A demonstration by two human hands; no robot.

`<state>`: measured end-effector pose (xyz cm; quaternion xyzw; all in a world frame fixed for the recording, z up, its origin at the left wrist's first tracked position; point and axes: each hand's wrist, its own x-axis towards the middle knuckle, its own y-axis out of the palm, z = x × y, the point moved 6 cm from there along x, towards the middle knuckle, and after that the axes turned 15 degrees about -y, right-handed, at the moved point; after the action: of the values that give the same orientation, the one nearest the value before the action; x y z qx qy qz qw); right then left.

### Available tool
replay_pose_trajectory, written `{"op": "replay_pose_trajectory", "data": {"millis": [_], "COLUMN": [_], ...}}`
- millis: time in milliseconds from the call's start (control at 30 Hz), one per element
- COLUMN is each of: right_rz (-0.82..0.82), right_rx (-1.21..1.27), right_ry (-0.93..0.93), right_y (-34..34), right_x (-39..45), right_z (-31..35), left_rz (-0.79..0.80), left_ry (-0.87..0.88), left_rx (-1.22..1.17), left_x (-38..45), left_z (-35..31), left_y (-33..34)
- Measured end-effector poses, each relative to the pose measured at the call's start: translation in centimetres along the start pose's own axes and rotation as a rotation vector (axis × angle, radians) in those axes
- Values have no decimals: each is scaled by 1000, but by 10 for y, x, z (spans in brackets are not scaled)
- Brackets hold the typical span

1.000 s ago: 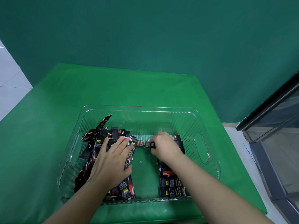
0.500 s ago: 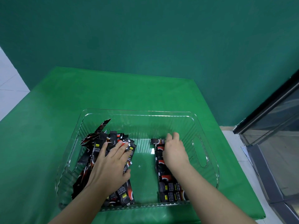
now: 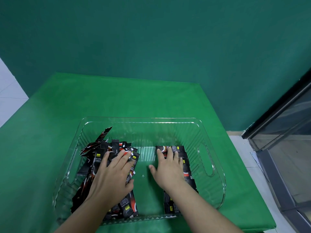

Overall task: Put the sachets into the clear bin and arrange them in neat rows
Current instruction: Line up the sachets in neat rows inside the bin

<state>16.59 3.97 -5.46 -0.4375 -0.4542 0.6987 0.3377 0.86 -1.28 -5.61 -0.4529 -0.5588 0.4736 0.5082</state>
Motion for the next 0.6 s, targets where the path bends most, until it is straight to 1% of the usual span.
{"op": "replay_pose_trajectory", "data": {"millis": [167,300,433,500,600], "right_rz": [-45,-62,-19,-6,-40], "right_rx": [41,4,-41,-46,-34], "right_ry": [12,1,-64,-52,-32], "right_y": [-1,0,5,7,6], "right_x": [0,0,3,6,7], "right_z": [-5,-3,7,8,5], "left_rz": [18,24,30,33,39], "left_ry": [-12,-13,-11,-16,-26], "left_rx": [7,9,7,2,-15], "left_x": [0,0,0,0,0], "left_z": [1,1,1,1,1], "left_y": [2,3,2,2,2]}}
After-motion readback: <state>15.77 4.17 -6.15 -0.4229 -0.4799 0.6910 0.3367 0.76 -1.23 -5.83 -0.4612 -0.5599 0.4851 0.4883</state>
